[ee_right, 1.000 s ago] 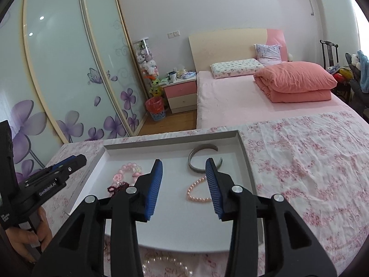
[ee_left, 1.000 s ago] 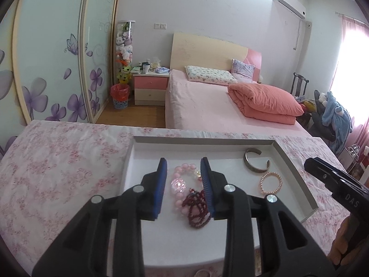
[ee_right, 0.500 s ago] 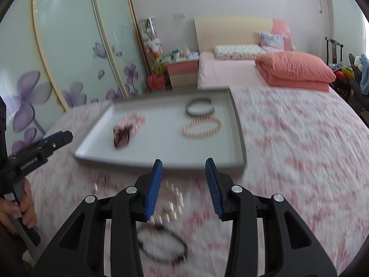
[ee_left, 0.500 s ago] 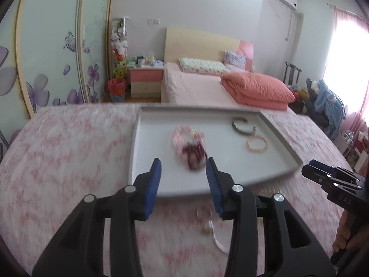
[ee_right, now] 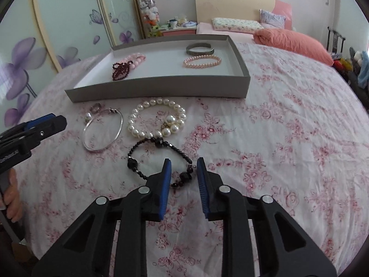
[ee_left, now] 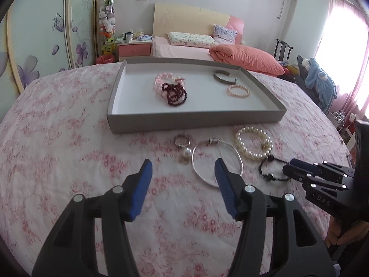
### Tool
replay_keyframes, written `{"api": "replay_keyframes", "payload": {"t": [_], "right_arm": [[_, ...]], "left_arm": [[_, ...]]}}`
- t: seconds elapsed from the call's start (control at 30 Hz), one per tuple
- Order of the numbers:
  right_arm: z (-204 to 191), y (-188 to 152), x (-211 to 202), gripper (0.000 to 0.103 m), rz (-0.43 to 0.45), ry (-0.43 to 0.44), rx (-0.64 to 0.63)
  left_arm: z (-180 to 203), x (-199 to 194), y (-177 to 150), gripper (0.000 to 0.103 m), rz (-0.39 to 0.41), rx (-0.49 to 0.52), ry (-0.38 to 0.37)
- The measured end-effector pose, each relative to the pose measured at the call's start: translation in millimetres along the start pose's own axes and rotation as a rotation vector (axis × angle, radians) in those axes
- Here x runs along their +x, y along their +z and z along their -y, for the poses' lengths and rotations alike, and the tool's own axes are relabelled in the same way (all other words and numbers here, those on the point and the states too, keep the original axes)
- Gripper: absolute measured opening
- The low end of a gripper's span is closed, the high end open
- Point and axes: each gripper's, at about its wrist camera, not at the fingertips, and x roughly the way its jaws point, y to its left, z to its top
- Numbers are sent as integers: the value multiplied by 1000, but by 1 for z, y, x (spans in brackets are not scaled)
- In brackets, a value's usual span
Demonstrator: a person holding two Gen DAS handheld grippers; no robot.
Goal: Organize jewelry
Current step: 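Grasp the black bead bracelet with the right gripper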
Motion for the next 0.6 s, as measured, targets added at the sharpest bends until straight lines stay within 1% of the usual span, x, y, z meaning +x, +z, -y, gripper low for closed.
{"api": "replay_keyframes", "payload": {"t": [0.13, 0.17, 0.2, 0.23, 0.33, 0.43, 0.5, 0.6], "right_arm": [[-8, -6, -3, 23, 0, -39, -43], [-9, -8, -4, 21, 4, -45, -51], [-10, -8, -4, 14, 6, -47, -58], [-10, -9, -5, 12, 6, -53, -64], [-6, -6, -3, 12, 10, -111, -67], [12, 0, 1, 12, 13, -158, -2], [25, 4, 2, 12, 15, -167, 42], [32, 5, 2, 12, 18, -171, 66]], "left_arm": [[3, 2, -4, 59, -17, 4, 6], [4, 2, -5, 60, -20, 5, 6], [6, 3, -5, 61, -24, 7, 4], [7, 4, -6, 62, -29, 10, 2], [14, 9, -8, 65, -49, 24, -7], [22, 13, -9, 70, -61, 35, -7], [29, 18, -8, 73, -76, 40, -1], [38, 27, -8, 75, -101, 42, 0]]}}
